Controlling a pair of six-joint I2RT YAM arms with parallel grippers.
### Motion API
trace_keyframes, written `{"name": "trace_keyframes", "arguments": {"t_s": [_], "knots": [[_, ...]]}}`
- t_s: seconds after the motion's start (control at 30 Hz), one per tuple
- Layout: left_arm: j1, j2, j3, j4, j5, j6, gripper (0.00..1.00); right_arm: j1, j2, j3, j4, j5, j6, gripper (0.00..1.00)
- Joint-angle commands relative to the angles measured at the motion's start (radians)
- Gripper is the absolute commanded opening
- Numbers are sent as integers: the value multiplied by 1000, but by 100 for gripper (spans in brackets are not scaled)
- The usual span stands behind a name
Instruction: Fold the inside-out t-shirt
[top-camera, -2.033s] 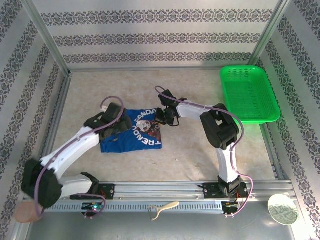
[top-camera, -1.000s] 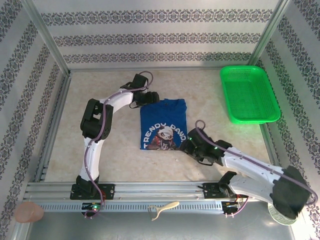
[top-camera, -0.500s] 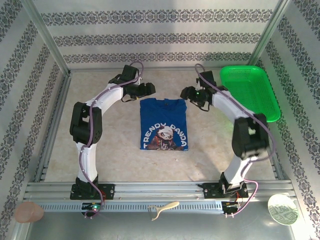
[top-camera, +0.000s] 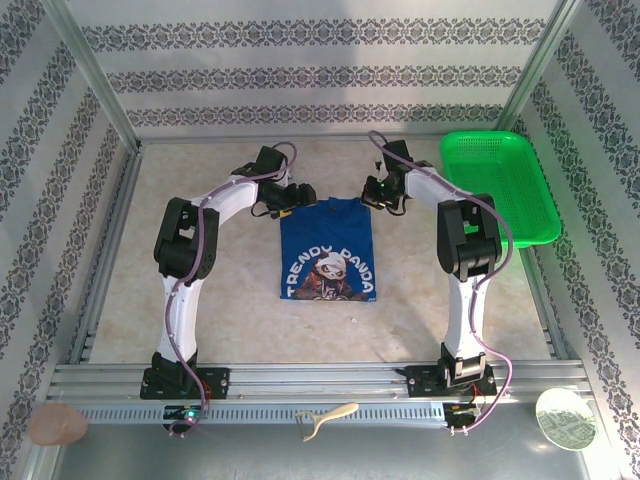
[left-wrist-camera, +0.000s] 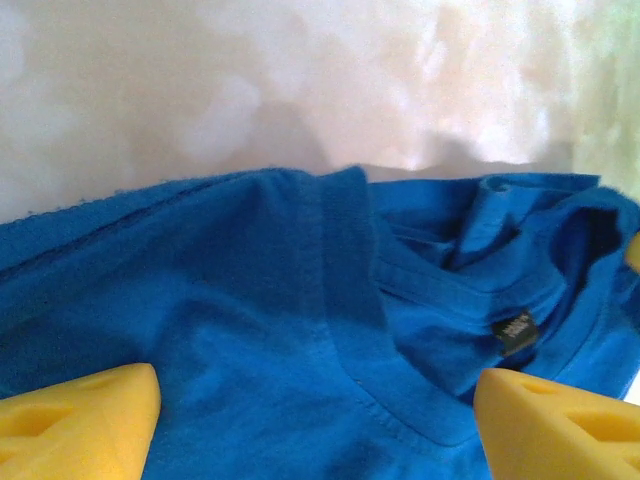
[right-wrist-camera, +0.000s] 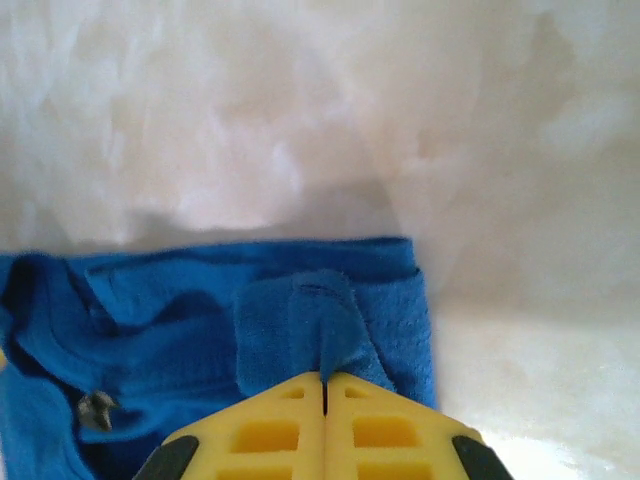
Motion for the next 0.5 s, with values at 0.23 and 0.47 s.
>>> {"name": "trace_keyframes", "arguments": {"t_s": [0.23, 0.47], "knots": [[-5, 49, -12, -13, -12, 47, 83, -27, 79, 107, -20, -8, 22, 15], [13, -16, 57, -12, -10, 54, 87, -36, -123, 29, 7, 93, -50, 75]]}}
